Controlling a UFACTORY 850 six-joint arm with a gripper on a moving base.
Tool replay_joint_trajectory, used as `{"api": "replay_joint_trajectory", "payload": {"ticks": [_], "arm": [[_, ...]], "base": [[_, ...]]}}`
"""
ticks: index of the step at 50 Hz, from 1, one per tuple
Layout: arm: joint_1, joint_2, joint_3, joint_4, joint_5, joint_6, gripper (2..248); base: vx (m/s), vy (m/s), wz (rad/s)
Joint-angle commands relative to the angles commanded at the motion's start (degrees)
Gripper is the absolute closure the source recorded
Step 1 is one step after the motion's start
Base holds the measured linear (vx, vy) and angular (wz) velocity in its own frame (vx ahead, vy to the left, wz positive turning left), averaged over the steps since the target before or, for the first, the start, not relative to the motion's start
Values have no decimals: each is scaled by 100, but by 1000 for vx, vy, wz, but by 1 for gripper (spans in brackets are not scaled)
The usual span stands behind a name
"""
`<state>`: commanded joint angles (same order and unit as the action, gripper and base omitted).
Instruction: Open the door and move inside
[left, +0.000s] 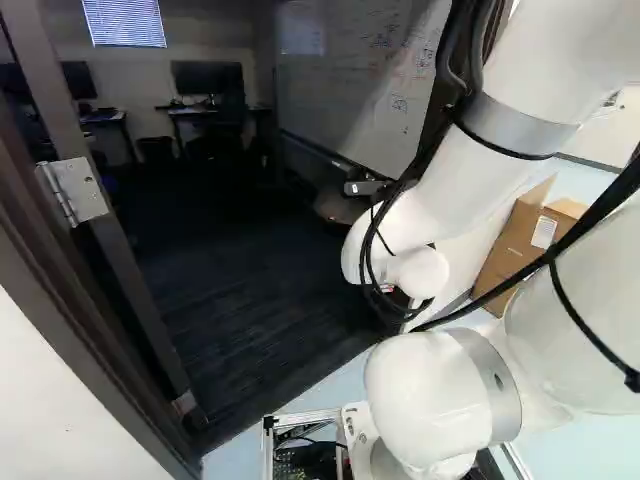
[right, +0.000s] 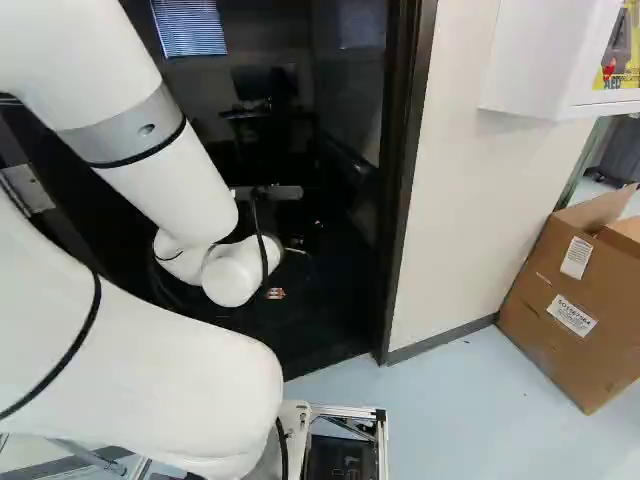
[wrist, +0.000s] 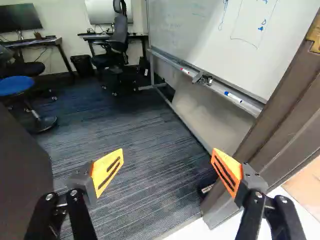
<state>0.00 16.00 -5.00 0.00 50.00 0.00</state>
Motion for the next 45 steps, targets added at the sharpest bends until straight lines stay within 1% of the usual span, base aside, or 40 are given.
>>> {"api": "replay_joint_trajectory", "payload": {"ticks": [6, 12, 18, 45], "arm": [[0, 0, 0, 0, 0, 0, 3], [0, 0, 0, 0, 0, 0, 3], [0, 0, 0, 0, 0, 0, 3], [0, 0, 0, 0, 0, 0, 3]], "base": [[0, -3, -8], [-13, -42, -146], [31, 14, 22], [95, 2, -3]]}}
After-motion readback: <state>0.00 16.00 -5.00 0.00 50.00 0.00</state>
